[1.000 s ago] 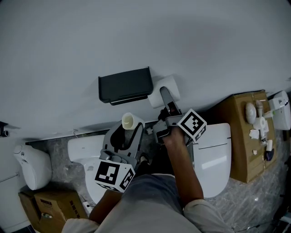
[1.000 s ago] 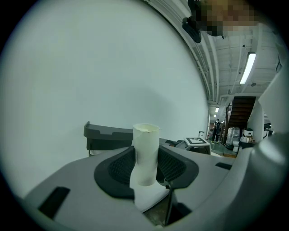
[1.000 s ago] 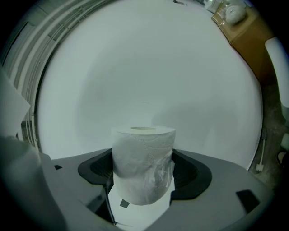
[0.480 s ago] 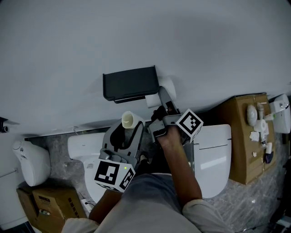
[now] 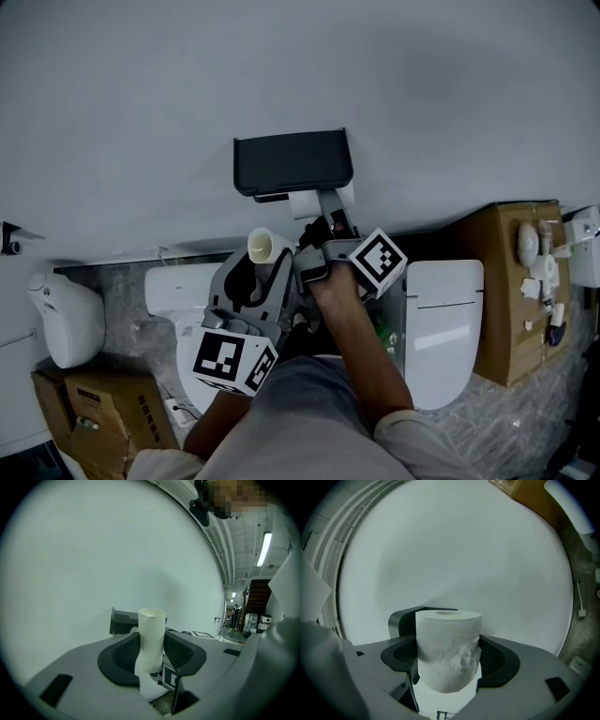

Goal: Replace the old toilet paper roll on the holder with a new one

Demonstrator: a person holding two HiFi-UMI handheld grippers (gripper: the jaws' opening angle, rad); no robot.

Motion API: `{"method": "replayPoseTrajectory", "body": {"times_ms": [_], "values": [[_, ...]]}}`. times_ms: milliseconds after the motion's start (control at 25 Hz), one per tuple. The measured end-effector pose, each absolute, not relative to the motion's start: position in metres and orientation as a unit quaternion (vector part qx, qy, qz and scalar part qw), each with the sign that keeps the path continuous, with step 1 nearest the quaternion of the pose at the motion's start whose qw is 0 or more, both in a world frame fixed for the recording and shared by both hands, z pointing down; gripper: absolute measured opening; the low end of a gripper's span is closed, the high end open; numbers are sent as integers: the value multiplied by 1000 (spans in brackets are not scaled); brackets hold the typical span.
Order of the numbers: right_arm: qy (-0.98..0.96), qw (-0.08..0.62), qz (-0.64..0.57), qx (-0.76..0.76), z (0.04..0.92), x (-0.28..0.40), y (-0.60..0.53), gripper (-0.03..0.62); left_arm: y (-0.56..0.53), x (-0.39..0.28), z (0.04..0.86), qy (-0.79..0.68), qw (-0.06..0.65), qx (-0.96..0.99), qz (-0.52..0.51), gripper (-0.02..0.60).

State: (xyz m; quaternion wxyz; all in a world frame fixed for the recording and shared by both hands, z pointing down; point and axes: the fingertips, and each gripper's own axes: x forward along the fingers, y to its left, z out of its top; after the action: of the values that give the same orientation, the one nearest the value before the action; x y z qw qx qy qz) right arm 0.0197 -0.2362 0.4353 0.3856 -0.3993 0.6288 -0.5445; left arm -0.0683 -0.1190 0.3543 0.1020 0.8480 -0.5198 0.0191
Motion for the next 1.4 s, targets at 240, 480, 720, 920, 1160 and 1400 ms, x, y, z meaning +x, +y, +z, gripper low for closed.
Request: {"method": "replayPoseTrajectory", "body": {"times_ms": [240,480,720,920,1160,1400], "values": [[636,381,-545,-392,443,23,-241,391,-121,-64,359,-536,101,838,23,149],[642,380,-541,-388,440,-4,-237,391,-114,-94,356,-548,103,830,15,149],[648,381,-539,-380,436,-18,-231,391,-109,-110,352,-551,97,829,11,149],[648,392,-539,-368,431,-31,-223,393,-107,-124,348,-547,97,832,4,149],[658,385,-540,-356,429,-32,-219,393,-115,-114,343,-538,95,837,-1,149],[676,359,-544,-344,428,-32,-205,393,-126,-107,334,-531,74,844,5,149]]}}
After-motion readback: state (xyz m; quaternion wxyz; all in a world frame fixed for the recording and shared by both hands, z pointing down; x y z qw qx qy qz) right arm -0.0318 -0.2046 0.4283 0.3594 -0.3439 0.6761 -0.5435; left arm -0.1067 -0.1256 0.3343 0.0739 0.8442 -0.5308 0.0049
